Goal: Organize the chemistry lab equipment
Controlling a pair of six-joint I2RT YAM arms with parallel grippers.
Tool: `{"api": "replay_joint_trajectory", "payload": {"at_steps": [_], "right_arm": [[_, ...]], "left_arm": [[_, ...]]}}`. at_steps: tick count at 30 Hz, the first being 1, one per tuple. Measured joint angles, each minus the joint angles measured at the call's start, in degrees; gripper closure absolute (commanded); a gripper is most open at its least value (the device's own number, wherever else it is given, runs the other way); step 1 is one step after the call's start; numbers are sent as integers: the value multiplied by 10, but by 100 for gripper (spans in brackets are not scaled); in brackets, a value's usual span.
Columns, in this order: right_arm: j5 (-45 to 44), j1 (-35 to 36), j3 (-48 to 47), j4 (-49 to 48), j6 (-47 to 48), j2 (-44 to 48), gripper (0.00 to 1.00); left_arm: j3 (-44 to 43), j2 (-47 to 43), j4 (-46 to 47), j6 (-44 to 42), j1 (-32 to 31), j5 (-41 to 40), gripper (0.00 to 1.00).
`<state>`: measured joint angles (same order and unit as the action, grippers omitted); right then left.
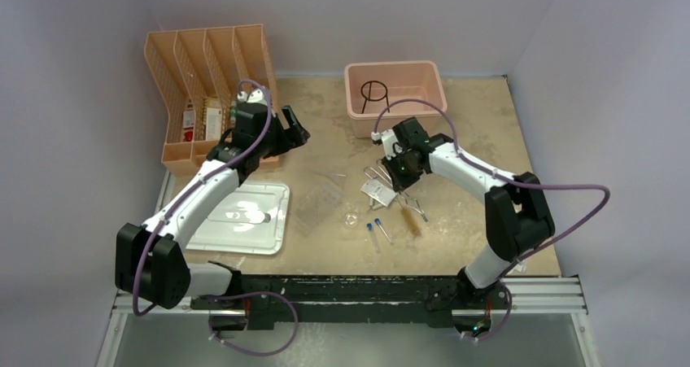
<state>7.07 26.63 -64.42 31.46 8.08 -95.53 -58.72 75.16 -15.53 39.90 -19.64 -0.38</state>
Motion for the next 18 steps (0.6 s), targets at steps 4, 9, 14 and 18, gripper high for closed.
{"api": "replay_joint_trajectory", "payload": {"at_steps": [4, 9, 14, 18], "right_arm": [[2, 0, 0, -8, 7, 51, 100], [7, 0, 1, -39, 14, 94, 100], [44, 0, 0, -57, 26, 97, 100], [87, 0, -5, -62, 31, 97, 100]], "left_arm": [[0, 12, 7, 15, 0, 21, 20], [-6, 59, 32, 55, -3, 68, 19], [-58, 148, 51, 97, -29, 122, 21], [-82, 202, 88, 139, -62, 170, 25]]}}
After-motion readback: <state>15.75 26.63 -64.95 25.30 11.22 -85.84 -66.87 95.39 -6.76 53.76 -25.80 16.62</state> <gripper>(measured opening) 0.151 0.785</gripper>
